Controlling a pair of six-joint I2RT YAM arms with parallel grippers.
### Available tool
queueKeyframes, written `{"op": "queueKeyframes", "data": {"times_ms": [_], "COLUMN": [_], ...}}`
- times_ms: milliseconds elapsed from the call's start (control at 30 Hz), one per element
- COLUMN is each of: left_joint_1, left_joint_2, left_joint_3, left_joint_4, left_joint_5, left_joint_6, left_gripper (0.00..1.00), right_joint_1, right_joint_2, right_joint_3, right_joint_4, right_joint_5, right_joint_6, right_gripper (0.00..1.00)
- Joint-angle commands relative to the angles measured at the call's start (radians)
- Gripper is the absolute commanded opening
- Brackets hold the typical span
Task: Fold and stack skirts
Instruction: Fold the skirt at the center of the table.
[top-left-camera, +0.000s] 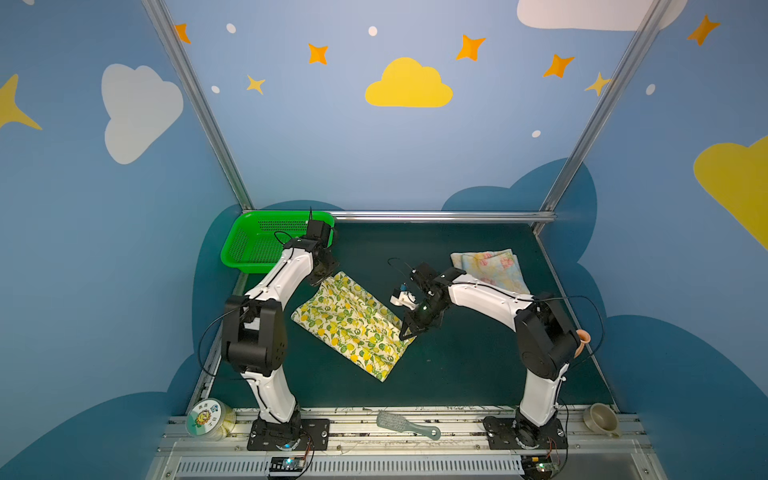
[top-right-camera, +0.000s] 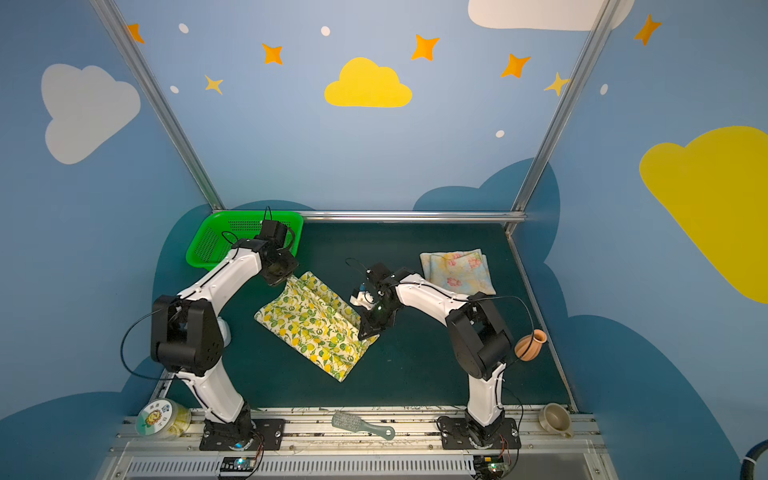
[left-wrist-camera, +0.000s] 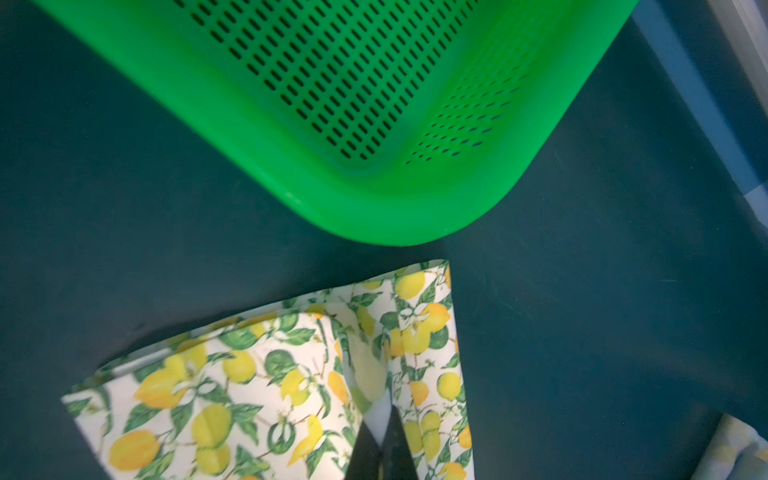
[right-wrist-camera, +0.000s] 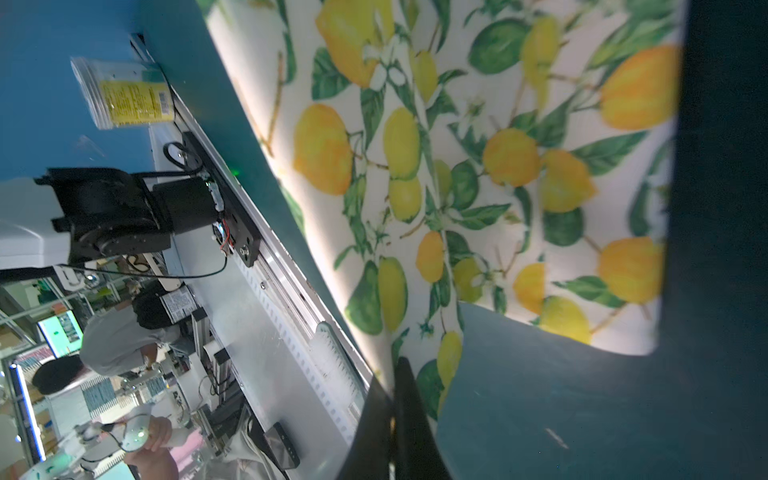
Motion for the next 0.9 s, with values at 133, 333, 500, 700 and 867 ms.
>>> {"op": "queueKeyframes", "data": {"times_ms": [133, 333, 500, 700, 867], "left_joint_1": [0.092, 0.135, 0.151, 0.148, 0.117], "left_joint_2": [-0.323, -0.525, -0.579, -0.491, -0.342], "left_joint_3": [-0.168, -0.273, -0.267, -0.235, -0.174], "left_joint_4": [-0.044, -0.062, -0.085, -0.01, 0.057], "left_joint_5": [-0.093, -0.121, -0.119, -0.038, -0.022], "left_joint_6": [-0.006, 0.017, 0.063, 0.052, 0.043], "left_gripper": [0.04, 0.04, 0.04, 0.04, 0.04], "right_joint_1": [0.212, 0.31, 0.32, 0.21, 0.088], "right_joint_2": [-0.101, -0.114, -0.111, -0.101, -0.082], "right_joint_3": [0.04, 0.07, 0.076, 0.048, 0.02], "right_joint_4": [-0.097, -0.089, -0.059, -0.043, -0.039], "right_joint_5": [0.036, 0.031, -0.01, -0.043, -0.075], "right_joint_6": [0.043, 0.07, 0.088, 0.098, 0.079], "right_gripper": [0.0, 0.0, 0.0, 0.0, 0.0]}}
